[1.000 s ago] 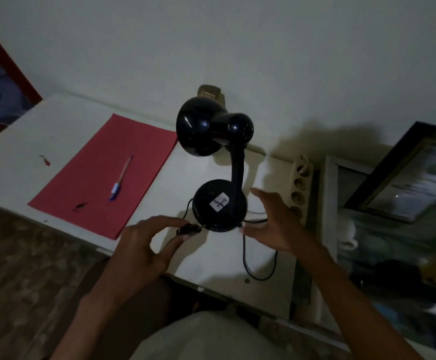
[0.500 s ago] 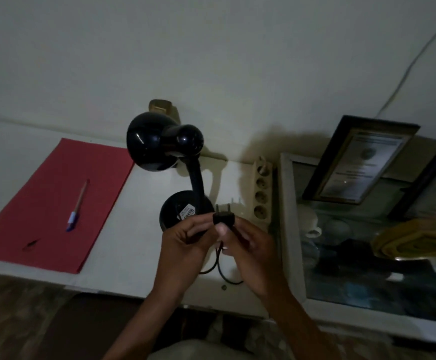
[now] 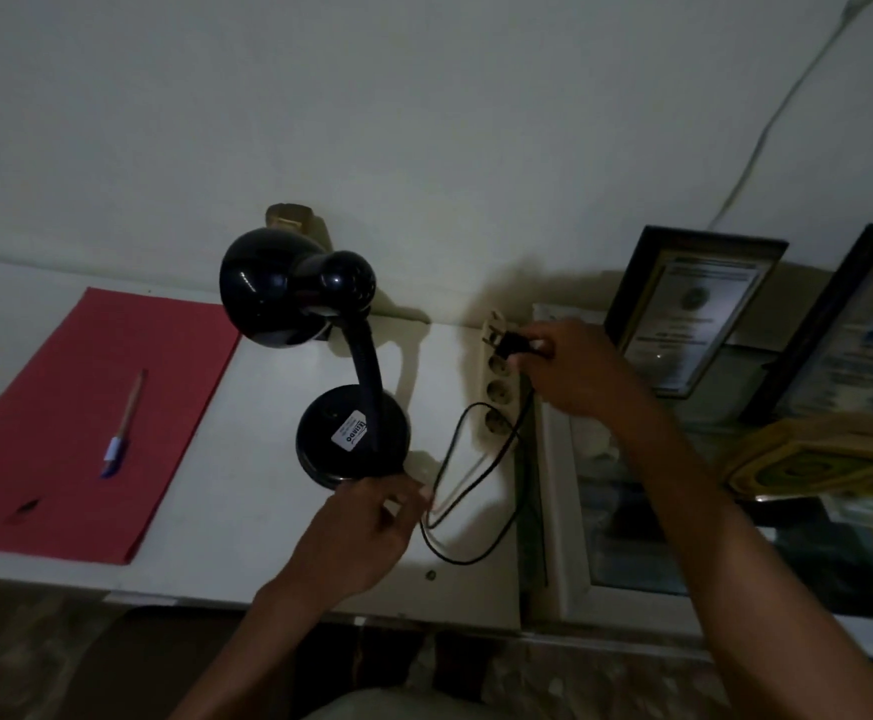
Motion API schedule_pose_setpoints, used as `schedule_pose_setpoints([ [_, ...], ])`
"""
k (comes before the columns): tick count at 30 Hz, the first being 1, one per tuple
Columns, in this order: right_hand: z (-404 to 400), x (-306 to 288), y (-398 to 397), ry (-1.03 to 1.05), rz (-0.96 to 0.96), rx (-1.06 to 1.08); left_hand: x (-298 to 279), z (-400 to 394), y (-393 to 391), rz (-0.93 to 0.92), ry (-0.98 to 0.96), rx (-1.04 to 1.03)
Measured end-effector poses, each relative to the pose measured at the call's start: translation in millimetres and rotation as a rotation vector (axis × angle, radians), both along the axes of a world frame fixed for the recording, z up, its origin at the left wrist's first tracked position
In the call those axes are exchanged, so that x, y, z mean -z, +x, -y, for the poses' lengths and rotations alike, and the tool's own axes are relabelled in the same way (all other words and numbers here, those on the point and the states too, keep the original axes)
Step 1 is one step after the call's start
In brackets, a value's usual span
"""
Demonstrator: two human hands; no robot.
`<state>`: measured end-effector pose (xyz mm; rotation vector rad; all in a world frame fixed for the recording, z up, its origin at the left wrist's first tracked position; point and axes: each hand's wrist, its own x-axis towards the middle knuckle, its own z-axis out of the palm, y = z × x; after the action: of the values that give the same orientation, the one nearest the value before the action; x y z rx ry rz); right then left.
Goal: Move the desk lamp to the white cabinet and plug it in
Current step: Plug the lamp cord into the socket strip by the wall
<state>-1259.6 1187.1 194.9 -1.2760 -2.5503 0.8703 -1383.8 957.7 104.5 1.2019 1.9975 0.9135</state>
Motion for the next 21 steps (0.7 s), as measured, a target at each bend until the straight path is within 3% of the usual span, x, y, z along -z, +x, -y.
schedule_pose_setpoints([
  [2, -7.9, -10.0, -9.4, -0.010, 0.090, -0.056, 8.5, -4.4, -1.3, -0.121, 0.045, -0.008],
  [3, -8.2, -14.9, -13.1, -0.119, 0.055, -0.064, 11.0, -8.5, -2.4, -0.132, 0.099, -0.032],
  [6, -2.3, -36.7, -18.3, -0.615, -0.236, -0.115, 11.3, -31.3, -6.6, -0.054, 0.272, -0.069],
  [9, 4.2, -57.2, -18.6, -0.752, -0.341, -0.213, 9.8, -58.1, -10.0, -0.013, 0.261, 0.052],
  [13, -2.1, -62.9, -16.8, -0.560, -0.312, -0.104, 20.9, -74.6, -8.2, -0.074, 0.189, 0.342],
  [16, -10.2, -44.5, -12.4, -0.150, -0.160, -0.003, 35.5, -62.6, -3.8, -0.021, 0.183, 0.374],
  [18, -11.9, -26.1, -7.6, 0.064, -0.036, 0.005, 51.8, -49.7, -3.9, -0.129, 0.202, 0.441],
  [21, -7.6, -2.4, 1.3, 0.094, 0.046, 0.001, 73.2, -32.5, -8.8, -0.247, 0.171, 0.646],
])
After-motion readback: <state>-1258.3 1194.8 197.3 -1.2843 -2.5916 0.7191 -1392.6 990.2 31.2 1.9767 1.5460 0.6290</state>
